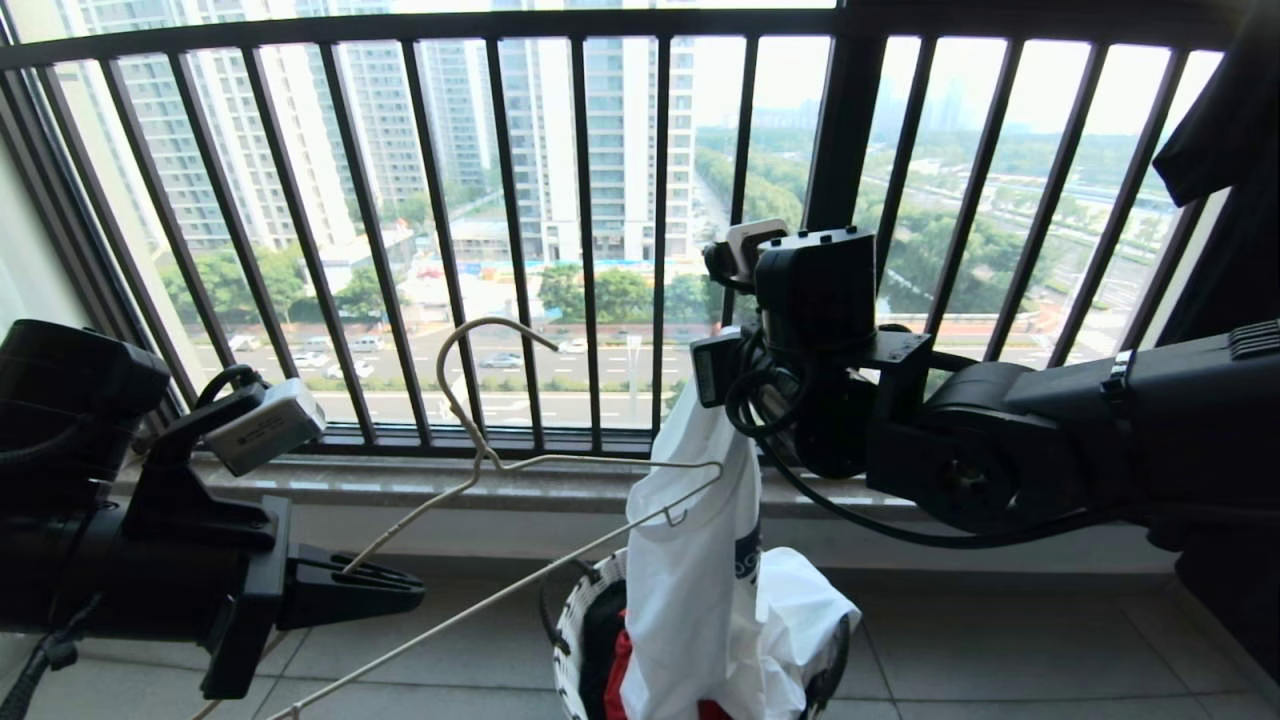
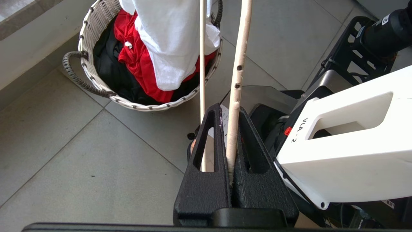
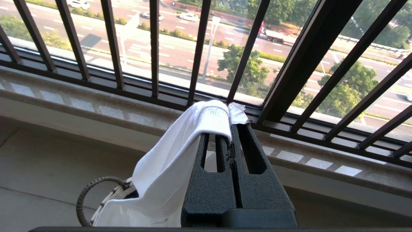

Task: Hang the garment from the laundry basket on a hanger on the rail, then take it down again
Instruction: Hang the clothes on the clothes rack

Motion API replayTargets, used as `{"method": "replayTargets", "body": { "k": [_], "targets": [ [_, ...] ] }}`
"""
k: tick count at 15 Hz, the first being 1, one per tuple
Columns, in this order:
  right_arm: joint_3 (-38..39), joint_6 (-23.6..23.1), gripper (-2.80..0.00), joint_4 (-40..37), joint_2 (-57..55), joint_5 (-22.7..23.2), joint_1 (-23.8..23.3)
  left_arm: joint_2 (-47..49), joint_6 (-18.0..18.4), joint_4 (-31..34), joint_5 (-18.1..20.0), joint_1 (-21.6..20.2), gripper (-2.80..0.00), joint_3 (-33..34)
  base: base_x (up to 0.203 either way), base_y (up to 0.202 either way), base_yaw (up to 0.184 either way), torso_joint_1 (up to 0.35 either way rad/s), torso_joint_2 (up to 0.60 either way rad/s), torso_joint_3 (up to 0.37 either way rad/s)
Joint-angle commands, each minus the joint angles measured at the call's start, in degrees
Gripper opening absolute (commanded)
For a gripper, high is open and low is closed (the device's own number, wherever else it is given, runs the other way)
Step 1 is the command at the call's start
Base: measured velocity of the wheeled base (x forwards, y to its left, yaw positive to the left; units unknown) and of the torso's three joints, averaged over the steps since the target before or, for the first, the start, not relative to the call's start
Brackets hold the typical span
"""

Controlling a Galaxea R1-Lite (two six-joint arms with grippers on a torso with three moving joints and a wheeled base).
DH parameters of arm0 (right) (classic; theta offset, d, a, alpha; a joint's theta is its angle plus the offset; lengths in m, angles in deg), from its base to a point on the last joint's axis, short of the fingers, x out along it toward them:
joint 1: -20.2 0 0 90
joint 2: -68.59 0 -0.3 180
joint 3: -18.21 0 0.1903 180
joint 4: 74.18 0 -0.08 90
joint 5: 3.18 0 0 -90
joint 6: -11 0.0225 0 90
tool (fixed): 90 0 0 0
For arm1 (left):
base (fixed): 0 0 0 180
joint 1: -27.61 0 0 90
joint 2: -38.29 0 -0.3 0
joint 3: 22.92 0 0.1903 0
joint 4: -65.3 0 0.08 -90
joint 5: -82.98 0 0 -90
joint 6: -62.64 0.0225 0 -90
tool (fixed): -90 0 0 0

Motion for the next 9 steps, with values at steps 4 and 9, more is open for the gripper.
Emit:
{"method": "replayTargets", "body": {
  "k": [4, 9],
  "targets": [
    [0.6, 0.67, -2.8, 0.13, 0.25, -0.38, 2.08, 0.34, -1.95, -3.28, 0.27, 0.02, -2.8, 0.87, 0.0, 0.0, 0.0, 0.0, 0.0, 0.0],
    [1.04, 0.76, -2.8, 0.05, 0.57, -0.4, 3.22, 0.78, -8.54, -13.46, -0.44, 0.02, -2.8, 3.46, 0.0, 0.0, 0.0, 0.0, 0.0, 0.0]
  ]
}}
